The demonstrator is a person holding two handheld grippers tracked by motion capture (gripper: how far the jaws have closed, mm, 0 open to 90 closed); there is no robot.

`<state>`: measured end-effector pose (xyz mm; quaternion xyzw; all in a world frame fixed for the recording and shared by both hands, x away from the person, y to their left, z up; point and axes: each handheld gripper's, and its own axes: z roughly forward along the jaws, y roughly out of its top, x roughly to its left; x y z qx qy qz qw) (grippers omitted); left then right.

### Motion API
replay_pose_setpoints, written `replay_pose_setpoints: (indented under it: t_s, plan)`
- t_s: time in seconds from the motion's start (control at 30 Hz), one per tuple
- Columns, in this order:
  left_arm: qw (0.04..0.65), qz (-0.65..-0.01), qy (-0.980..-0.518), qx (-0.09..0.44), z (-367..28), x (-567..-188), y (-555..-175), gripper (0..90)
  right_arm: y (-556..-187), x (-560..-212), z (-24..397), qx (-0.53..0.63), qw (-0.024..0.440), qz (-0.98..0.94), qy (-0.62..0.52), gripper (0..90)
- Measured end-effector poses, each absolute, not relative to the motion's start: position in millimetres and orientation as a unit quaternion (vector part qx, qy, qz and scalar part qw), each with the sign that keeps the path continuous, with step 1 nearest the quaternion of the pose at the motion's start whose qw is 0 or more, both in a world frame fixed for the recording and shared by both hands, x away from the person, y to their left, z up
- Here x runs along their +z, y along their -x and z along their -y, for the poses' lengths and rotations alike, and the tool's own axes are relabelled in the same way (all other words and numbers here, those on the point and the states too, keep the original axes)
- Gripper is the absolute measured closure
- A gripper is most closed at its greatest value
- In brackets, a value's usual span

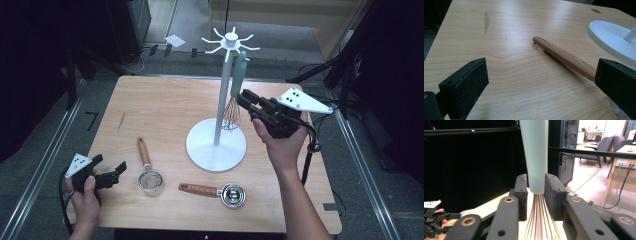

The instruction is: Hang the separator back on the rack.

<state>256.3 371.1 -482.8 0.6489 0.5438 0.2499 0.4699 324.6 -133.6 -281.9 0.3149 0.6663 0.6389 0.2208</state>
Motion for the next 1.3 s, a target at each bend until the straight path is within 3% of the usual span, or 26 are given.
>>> replay_pose_setpoints:
  t_s: [0.2,0.43,1.3]
  plan:
    - [0.47,-0.544,-0.649,0.249,-371.5,-482.9,-256.4,0.0,-327.4,-277.1,134.8,0.632,0.241,-0.66,-0.327,90.0]
    - [0.47,-0.545,-0.649,0.248,-371.9,-482.8,-256.5,0.0,-334.0,-277.1,127.6,0.627,0.317,-0.638,-0.313,90.0]
    - [0.469,-0.545,-0.65,0.248,-371.2,-482.9,-256.9,0.0,-325.4,-261.3,106.9,0.658,0.308,-0.623,-0.29,90.0]
